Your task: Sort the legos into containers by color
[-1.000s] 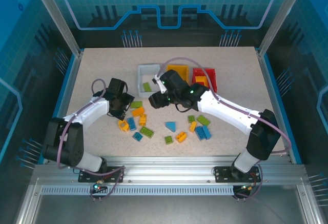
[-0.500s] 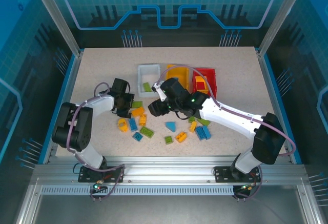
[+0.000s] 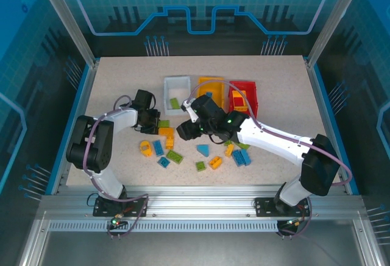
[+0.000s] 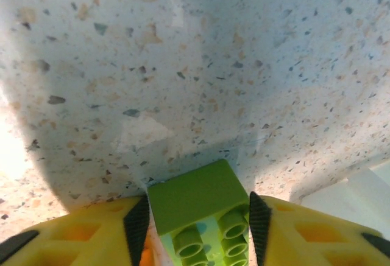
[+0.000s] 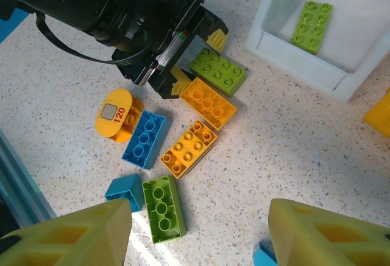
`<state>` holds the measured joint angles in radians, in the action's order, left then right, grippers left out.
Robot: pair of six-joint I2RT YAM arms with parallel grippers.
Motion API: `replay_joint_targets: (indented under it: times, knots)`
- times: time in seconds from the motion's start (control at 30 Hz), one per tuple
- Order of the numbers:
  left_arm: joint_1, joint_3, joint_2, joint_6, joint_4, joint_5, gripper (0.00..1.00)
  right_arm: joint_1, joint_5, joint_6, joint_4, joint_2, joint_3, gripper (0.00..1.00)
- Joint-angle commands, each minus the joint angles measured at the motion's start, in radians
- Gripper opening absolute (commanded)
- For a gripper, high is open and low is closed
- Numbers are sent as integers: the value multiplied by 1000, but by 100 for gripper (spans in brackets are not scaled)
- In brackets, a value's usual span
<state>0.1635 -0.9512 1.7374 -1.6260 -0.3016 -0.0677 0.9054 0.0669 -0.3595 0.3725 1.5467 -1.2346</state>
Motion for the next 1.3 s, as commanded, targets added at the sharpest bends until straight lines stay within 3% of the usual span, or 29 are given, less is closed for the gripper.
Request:
replay_joint_targets:
  times: [0.0, 0.17, 0.43, 0.57, 0.67, 0.8, 0.97, 1.27]
  knots:
    - [-4, -4, 60, -14, 44, -5, 45, 18, 2, -13, -23, -29, 7, 62]
    - [-15, 21, 8, 8, 32, 50, 33, 18, 2, -15, -20, -36, 13, 62]
    - [-42, 60, -160, 169, 52, 159, 31, 19, 33, -22, -28, -70, 42, 61]
    - [-22, 14, -245, 368, 63, 175, 31, 19, 71, -44, -52, -106, 72, 61]
    - [46, -118, -250, 578, -51, 210, 32, 20, 152, -87, -68, -155, 111, 62]
    - [125, -264, -203, 768, -135, 239, 32, 18, 235, -153, -117, -239, 180, 64]
    - [176, -489, -34, 923, -239, 242, 33, 14, 326, -213, -82, -298, 192, 65]
    - [189, -760, 261, 1034, -343, 238, 37, 2, 309, -239, -55, -341, 188, 66]
